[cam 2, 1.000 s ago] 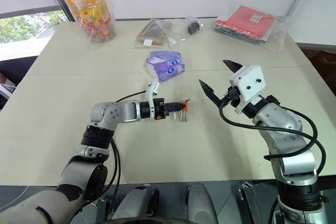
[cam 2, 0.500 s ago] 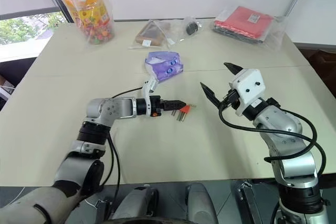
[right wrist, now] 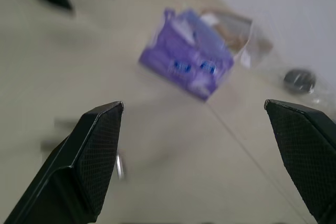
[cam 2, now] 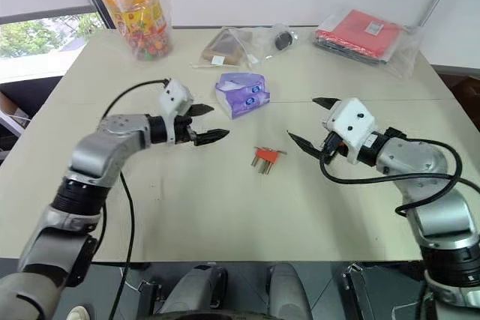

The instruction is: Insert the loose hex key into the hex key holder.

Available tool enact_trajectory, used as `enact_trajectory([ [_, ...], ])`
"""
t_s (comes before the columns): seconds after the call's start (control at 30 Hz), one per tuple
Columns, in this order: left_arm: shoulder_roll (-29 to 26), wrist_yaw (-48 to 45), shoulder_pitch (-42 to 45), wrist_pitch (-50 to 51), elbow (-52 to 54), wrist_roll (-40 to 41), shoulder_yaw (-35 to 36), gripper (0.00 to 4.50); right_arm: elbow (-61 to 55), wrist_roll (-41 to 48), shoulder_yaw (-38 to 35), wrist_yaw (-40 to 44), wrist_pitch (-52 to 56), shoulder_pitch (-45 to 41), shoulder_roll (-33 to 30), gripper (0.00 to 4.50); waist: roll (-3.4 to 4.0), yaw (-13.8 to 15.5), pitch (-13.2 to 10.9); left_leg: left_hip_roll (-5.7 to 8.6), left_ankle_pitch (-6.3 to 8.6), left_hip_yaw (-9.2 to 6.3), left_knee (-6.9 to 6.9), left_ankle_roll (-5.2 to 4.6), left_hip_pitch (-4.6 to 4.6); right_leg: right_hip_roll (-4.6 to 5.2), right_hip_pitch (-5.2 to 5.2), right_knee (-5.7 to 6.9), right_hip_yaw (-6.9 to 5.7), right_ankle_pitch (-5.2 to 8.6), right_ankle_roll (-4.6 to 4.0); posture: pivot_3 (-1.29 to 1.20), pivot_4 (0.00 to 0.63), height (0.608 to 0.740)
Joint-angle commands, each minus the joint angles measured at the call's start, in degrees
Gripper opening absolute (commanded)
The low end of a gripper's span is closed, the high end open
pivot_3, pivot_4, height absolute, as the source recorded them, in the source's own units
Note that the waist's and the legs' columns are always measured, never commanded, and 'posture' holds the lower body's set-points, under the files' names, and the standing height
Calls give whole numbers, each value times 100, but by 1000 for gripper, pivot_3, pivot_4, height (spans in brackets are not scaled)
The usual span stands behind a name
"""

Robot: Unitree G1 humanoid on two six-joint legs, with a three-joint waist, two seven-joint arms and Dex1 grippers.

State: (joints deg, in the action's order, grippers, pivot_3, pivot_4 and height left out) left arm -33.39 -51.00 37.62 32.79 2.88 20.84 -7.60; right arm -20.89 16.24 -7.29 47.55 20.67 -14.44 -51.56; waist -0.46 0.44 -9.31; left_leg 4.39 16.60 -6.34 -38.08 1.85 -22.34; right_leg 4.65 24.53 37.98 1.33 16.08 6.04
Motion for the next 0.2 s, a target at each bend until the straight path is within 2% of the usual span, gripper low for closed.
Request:
enact_trajectory([
  [0.03,-504,-645,-290,-329,717,186,240,4426,223,119,-94,1018,-247,-92,-704,4500,2,-22,-1,0,1,1,1,-1,0,0,0,0,0,0,0,0,150,740],
  [0.2,-925,-875,-752,-300,1256,341,412,4426,534,156,18,1960,-483,-147,-1335,4500,1,-20,-2,-4,21,1,1,-37,2,0,-2,-1,-1,0,0,0,150,740],
])
